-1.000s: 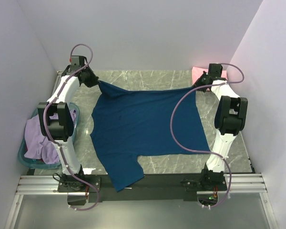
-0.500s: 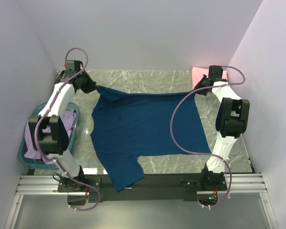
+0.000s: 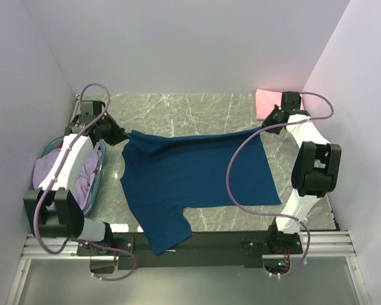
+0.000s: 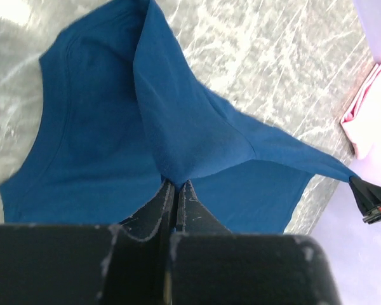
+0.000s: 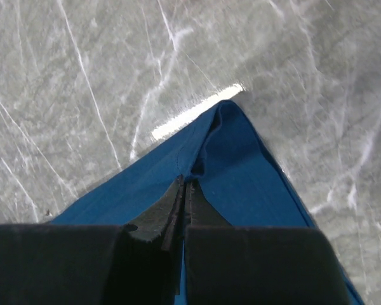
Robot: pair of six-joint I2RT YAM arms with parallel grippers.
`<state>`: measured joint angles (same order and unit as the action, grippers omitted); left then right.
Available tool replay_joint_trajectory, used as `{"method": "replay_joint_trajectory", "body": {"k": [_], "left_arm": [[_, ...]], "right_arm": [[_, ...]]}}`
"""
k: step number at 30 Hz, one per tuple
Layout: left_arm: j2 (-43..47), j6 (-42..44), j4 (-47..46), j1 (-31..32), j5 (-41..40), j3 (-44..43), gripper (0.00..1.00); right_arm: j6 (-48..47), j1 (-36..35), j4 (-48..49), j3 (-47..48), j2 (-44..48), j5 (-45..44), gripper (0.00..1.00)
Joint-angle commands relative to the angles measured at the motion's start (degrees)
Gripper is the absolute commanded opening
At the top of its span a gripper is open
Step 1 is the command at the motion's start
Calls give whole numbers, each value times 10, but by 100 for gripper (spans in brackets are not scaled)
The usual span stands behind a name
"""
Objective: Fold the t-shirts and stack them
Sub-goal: Fold the tshirt
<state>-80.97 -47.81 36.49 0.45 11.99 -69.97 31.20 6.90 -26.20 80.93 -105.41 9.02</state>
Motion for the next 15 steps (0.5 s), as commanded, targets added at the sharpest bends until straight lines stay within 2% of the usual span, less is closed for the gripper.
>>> {"method": "replay_joint_trajectory", "body": {"k": [1,10,15], "left_arm": [[51,-18,6,-3,1,35,3],[122,-56,34,-3,17,115,4],[158,-78,15,-3,18,181,4]], "right_arm": [[-9,-1,-1,-23,39,-22,0],[-3,0,18,-83,61,-35,0],[-2,0,36,-110,52,-33,0]]}}
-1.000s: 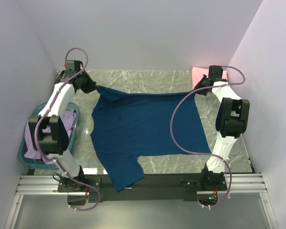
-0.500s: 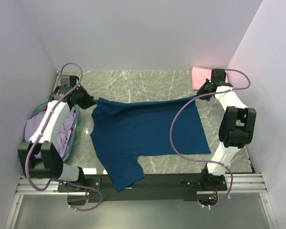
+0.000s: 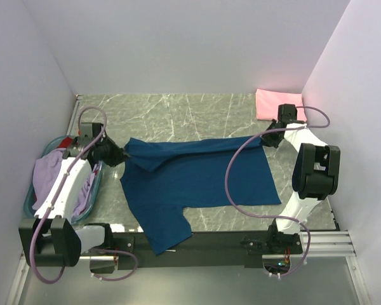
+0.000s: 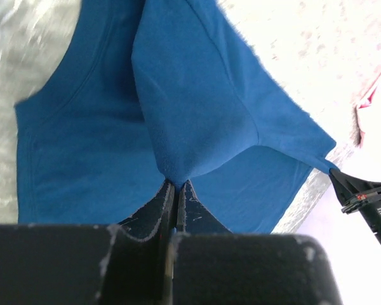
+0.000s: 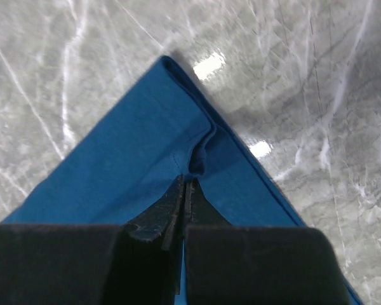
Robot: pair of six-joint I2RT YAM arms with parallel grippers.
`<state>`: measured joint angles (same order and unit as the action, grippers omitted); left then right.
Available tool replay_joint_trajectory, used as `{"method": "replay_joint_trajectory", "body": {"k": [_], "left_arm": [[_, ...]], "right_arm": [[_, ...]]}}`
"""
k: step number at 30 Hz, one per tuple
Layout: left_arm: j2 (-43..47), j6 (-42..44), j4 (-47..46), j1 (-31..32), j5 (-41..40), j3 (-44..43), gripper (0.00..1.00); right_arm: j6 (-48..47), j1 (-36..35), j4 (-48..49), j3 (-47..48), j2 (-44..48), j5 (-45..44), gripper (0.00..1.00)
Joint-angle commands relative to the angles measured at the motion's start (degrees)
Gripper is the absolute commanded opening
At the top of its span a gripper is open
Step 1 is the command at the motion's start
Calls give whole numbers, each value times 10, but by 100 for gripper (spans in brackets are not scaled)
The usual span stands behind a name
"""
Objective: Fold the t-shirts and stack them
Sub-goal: Fold the tshirt
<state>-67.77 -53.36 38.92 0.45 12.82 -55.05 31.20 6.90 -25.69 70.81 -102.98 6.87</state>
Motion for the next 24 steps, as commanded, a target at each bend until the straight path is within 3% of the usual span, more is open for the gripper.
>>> {"method": "replay_joint_trajectory", "body": {"k": [1,16,24], "left_arm": [[29,-26,-16,-3,14,42,4],[48,-46,-60,-3,19,172,5],[55,-46,-67,-3,26,191,7]], "right_arm": [[-1,0,35,-13,25,-12,0],[4,0,51,-46,1,-18,0],[2,0,47,-50,25,-28,0]]}}
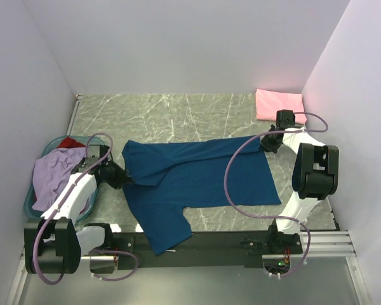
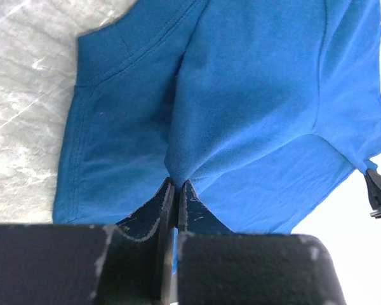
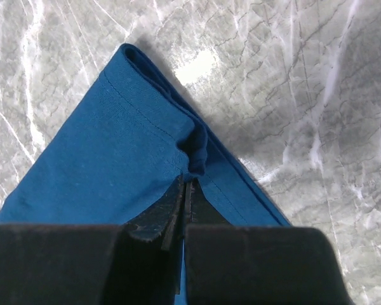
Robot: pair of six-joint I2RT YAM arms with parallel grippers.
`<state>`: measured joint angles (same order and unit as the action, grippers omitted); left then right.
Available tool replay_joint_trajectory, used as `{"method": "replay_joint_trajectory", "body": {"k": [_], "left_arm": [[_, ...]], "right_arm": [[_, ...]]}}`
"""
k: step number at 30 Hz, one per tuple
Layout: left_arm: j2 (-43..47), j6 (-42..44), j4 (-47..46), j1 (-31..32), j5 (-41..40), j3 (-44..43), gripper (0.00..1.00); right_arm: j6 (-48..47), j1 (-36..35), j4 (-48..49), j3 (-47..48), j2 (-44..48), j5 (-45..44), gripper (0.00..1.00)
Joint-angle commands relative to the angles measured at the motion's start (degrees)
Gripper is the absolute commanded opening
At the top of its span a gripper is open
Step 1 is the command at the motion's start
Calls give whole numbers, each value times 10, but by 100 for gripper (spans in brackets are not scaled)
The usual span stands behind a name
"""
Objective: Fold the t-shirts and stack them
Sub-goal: Fold the tshirt
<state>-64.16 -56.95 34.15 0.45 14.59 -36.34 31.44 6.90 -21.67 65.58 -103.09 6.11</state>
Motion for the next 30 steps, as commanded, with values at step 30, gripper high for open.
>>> {"method": "replay_joint_trajectory", "body": {"k": [30], "left_arm": [[123,-175,-73,118,-8,27,12]], "right_arm": [[-2,0,7,2,14,-33,4]]}}
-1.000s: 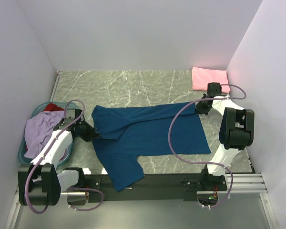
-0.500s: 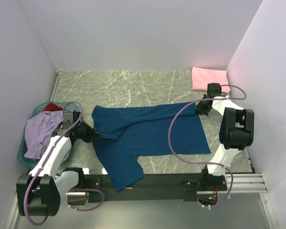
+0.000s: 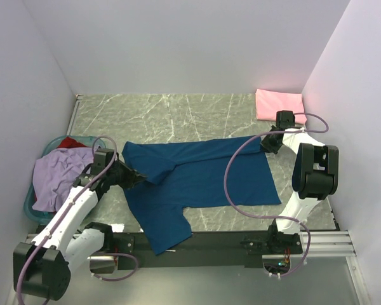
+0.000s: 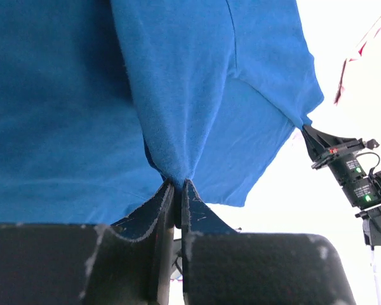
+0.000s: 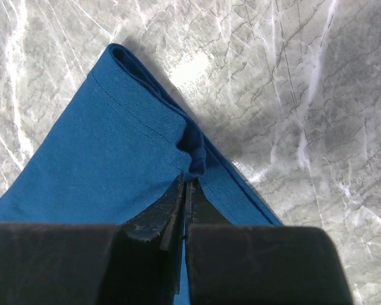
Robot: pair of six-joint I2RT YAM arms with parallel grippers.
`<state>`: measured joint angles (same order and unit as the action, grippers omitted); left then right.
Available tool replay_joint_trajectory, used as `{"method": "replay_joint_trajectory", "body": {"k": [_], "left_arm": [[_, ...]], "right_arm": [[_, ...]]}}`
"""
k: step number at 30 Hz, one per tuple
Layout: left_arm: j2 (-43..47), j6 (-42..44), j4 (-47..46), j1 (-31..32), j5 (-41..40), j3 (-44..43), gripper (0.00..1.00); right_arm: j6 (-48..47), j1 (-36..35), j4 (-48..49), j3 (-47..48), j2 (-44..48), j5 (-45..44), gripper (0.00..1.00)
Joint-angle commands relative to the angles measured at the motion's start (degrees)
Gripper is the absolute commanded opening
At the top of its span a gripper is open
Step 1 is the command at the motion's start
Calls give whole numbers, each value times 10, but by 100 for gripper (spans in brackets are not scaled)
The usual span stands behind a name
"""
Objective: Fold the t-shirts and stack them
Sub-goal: Fold the tshirt
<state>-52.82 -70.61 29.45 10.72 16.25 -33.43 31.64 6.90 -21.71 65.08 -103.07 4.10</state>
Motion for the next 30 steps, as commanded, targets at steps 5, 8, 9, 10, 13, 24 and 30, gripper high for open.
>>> {"method": "replay_joint_trajectory", "body": {"k": [5,8,9,10,13,24,30], "left_arm": [[0,-48,-29,37,-30,-17,13],[-5,-56,-28,50,-32,-25,13],[-5,-59,-35,53,-30,-25,13],[-5,-64,-38,58,-27,-24,13],[-10,-72,-41,67,-26,-24,13],[3,-129,-69,77,-9,27,14],[7,-150,-66,86,-9,46,16]], "right_arm": [[-4,-1,7,8,11,-11,4],[-6,0,7,9,11,-11,4],[-6,0,7,9,11,-11,4],[-6,0,6,10,11,-11,4],[-6,0,5,10,11,-12,4],[-6,-1,6,5,6,-15,6],[-5,-1,5,2,5,-16,6]]}}
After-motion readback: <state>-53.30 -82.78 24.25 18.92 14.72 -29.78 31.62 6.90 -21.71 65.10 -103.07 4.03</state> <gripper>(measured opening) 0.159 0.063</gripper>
